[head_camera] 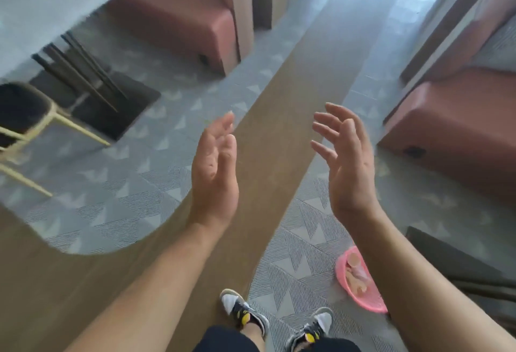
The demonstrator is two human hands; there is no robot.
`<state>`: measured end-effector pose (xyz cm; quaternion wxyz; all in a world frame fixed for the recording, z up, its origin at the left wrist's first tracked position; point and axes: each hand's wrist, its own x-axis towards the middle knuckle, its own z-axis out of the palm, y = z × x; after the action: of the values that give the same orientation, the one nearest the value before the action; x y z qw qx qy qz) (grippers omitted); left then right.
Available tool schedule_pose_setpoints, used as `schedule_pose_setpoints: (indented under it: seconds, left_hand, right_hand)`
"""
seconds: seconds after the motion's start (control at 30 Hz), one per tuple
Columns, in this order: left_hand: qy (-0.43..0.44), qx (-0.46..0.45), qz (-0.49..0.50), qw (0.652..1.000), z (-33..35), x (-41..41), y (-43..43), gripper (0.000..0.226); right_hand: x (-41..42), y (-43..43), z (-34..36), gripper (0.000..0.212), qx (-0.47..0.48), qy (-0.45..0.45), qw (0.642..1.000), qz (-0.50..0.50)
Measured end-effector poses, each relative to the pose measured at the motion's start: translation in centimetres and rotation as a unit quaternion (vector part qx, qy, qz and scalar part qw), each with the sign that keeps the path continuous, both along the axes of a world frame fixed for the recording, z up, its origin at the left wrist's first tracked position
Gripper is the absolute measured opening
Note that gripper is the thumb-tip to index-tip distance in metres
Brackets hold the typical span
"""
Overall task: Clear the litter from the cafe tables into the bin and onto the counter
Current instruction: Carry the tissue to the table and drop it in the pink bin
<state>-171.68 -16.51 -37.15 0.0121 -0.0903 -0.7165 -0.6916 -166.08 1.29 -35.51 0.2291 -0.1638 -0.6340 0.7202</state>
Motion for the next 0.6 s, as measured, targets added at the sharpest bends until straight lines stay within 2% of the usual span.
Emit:
schedule_pose_setpoints:
  seconds: [0.17,0.3,0.6]
  left_hand:
    - [0.018,-0.025,0.072,0.997,3.9,-3.9,-11.8,0.05]
    - [0.039,-0.03,0.119,0.992,6.8,-6.4,-19.3,0.044]
    - [0.059,-0.023,0.235,0.97,9.3,-13.0,-29.6,0.058]
  right_hand:
    - [-7.2,-10.5,3.6,0.043,-0.009,0.043,0.997,0.07]
    - [-11.8,-17.7,5.9,0.044,-0.005,0.059,0.989,0.136]
    - [-23.0,-28.3,8.4,0.04,0.001,0.085,0.963,0.257]
